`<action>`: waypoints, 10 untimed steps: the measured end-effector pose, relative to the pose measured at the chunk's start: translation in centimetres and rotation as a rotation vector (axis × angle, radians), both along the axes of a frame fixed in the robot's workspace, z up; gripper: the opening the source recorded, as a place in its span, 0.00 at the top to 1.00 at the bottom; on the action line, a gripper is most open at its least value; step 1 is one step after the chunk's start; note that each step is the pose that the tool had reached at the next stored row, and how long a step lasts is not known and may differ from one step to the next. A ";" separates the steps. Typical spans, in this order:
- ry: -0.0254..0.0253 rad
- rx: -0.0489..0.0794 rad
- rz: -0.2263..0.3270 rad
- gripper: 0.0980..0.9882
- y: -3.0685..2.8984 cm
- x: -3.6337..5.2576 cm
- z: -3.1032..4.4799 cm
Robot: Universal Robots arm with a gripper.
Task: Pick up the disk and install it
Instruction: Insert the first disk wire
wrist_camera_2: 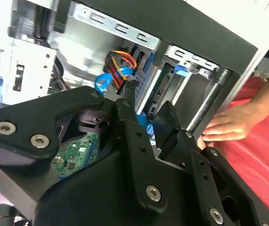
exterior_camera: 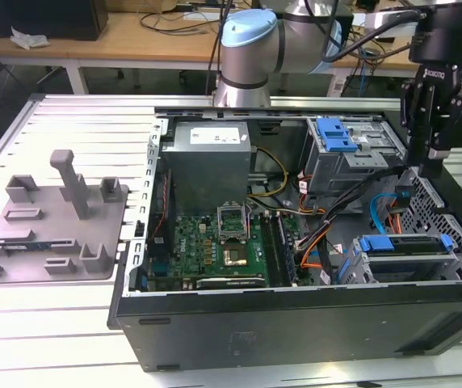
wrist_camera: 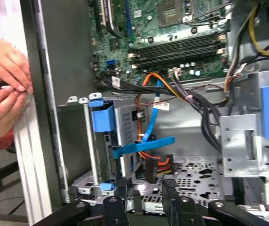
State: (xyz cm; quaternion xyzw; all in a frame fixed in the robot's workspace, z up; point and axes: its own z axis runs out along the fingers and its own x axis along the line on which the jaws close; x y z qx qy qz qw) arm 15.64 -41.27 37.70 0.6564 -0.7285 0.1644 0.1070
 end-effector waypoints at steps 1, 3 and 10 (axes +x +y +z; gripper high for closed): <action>0.0001 -0.010 -0.009 0.63 0.00 0.00 -0.18; 0.0002 -0.016 -0.043 0.63 0.00 -0.01 -0.56; -0.0001 -0.034 -0.108 0.63 0.47 0.13 -1.52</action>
